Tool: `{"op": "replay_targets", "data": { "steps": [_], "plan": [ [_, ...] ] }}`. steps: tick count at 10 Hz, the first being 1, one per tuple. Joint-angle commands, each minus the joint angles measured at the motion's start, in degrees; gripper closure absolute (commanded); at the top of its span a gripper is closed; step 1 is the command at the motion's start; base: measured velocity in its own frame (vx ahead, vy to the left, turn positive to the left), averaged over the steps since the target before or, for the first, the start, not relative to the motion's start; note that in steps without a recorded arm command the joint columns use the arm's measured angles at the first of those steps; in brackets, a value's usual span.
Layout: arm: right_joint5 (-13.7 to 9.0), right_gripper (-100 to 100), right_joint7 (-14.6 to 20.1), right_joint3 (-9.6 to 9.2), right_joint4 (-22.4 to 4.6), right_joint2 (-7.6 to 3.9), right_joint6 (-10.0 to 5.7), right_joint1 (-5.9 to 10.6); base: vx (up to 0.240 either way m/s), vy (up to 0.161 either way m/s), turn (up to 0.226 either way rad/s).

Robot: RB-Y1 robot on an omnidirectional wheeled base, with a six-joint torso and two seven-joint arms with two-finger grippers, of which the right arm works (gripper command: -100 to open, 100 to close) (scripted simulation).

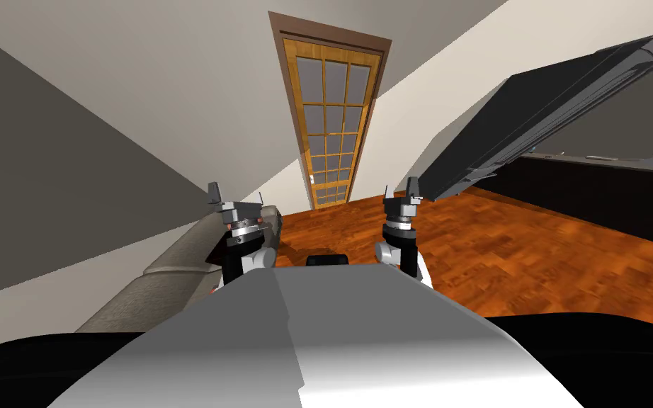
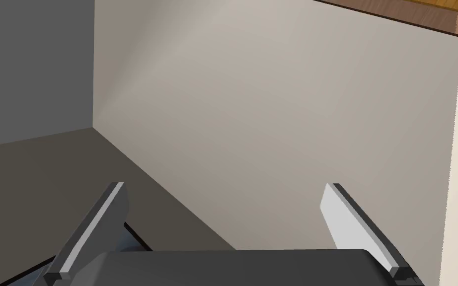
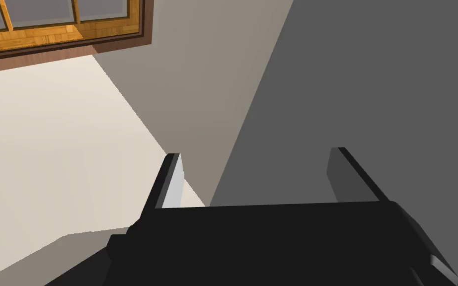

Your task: Pull the door open

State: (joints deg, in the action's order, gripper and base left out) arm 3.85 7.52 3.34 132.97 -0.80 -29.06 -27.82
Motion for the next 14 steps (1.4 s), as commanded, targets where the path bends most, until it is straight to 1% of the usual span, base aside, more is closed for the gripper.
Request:
{"op": "replay_targets", "data": {
  "steps": [1, 2, 6, 8, 9, 14],
  "plan": [
    [-1.29, -100, 1.35, -0.24, -1.82, -0.57, -0.58, 0.36, 0.064, 0.026, 0.170],
    [-1.98, -100, 2.08, -0.37, -2.81, -0.85, -0.89, 0.56, 0.129, 0.015, 0.125],
    [-6.22, -100, 6.54, -1.15, -8.83, -2.25, -2.79, 1.75, 0.161, 0.039, 0.166],
    [-7.48, -100, 7.86, -1.39, -10.61, -2.59, -3.35, 2.11, 0.116, 0.024, 0.089],
    [-8.74, -100, 9.19, -1.62, -12.40, -2.93, -3.92, 2.46, 0.103, 0.023, 0.175],
    [-12.34, -100, 12.97, -2.29, -17.50, -3.76, -5.53, 3.48, 0.102, 0.017, 0.114]
  ]
}}
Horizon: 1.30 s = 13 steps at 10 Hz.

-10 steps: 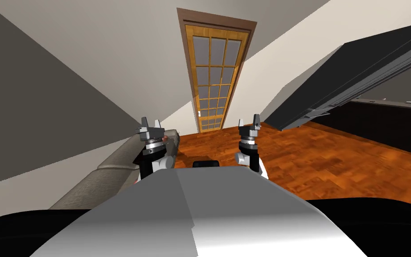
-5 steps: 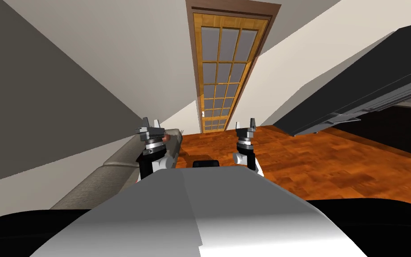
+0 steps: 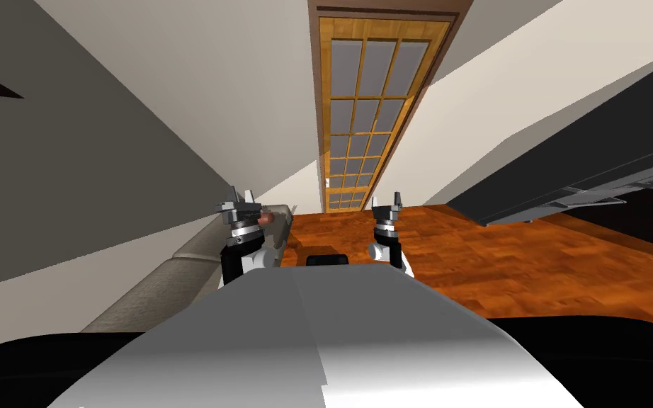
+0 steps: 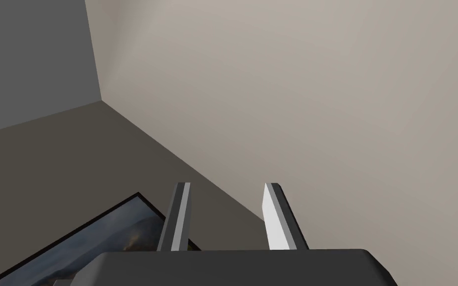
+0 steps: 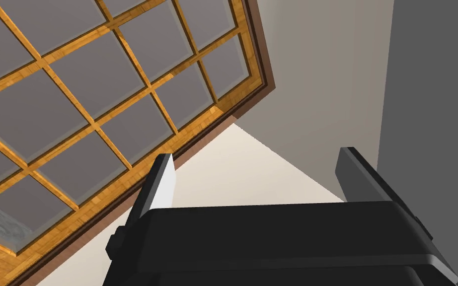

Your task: Pull the door open

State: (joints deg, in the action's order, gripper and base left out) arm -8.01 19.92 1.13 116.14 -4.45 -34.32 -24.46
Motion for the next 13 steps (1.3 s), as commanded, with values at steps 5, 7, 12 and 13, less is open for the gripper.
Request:
{"op": "replay_targets", "data": {
  "steps": [5, 7, 12, 13],
  "plan": [
    [-4.44, -100, 4.73, -0.82, -6.29, -0.89, -2.04, 1.23, 0.098, 0.013, 0.122],
    [-6.07, -100, 6.45, -1.13, -8.61, -1.19, -2.77, 1.69, 0.102, 0.014, 0.125],
    [-11.25, -100, 11.89, -2.09, -15.96, -2.01, -5.10, 3.15, 0.126, 0.003, 0.161],
    [-12.14, -100, 12.82, -2.25, -17.22, -2.14, -5.49, 3.40, 0.126, 0.004, 0.128]
  ]
}}
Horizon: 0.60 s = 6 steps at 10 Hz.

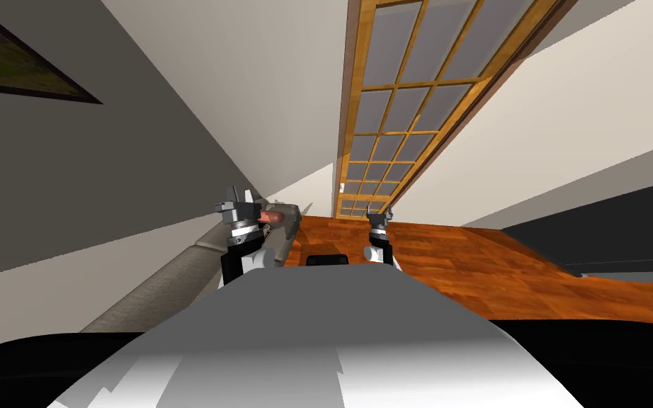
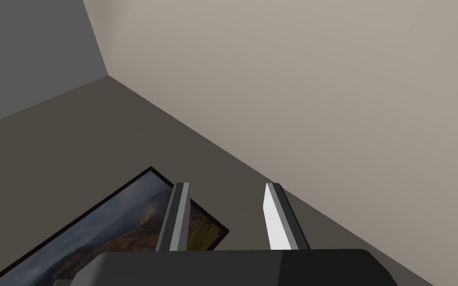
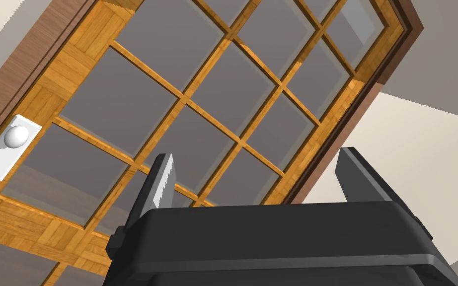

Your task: Pull the door open

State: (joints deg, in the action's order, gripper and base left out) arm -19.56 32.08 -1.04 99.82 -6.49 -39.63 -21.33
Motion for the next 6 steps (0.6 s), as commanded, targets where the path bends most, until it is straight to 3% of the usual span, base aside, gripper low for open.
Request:
{"op": "replay_targets", "data": {
  "steps": [1, 6],
  "plan": [
    [-1.48, -100, 1.59, -0.24, -2.15, -0.22, -0.58, 0.52, 0.110, 0.000, 0.137],
    [-5.91, -100, 6.25, -1.06, -8.44, -0.82, -2.57, 1.77, 0.102, -0.006, 0.137]
  ]
}}
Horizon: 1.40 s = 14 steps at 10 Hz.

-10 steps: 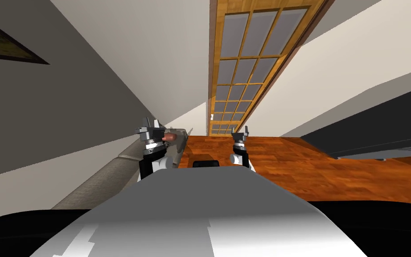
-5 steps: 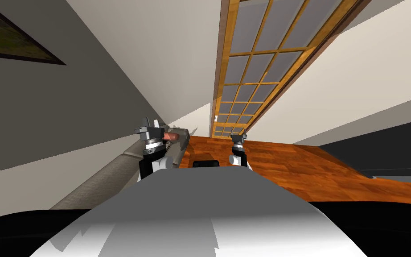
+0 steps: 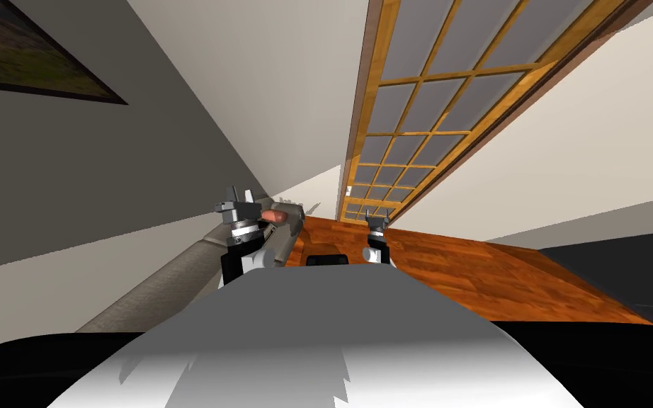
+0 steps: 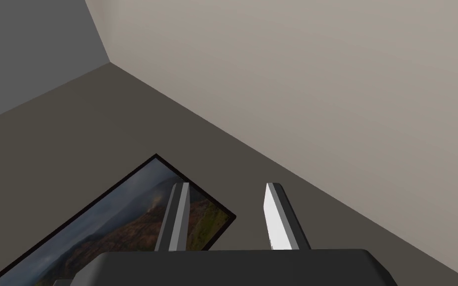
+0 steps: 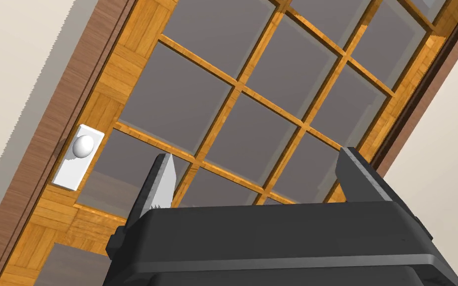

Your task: Pull the door open

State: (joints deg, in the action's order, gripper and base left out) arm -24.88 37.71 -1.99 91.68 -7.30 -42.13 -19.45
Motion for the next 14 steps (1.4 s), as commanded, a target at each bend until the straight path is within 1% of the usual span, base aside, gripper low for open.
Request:
{"op": "replay_targets", "data": {
  "steps": [1, 2, 10, 11, 14],
  "plan": [
    [-2.36, -100, 2.48, -0.45, -2.81, -0.23, -0.86, 0.38, 0.121, -0.027, 0.203],
    [-2.36, -100, 2.48, -0.45, -2.81, -0.23, -0.86, 0.38, 0.109, -0.006, 0.110],
    [-9.21, -100, 9.68, -1.72, -12.54, -1.01, -3.93, 2.31, 0.103, -0.016, 0.127],
    [-10.83, -100, 11.39, -2.02, -14.83, -1.18, -4.66, 2.77, 0.136, -0.023, 0.215],
    [-13.21, -100, 13.88, -2.46, -18.20, -1.42, -5.72, 3.44, 0.127, -0.034, 0.123]
  ]
}}
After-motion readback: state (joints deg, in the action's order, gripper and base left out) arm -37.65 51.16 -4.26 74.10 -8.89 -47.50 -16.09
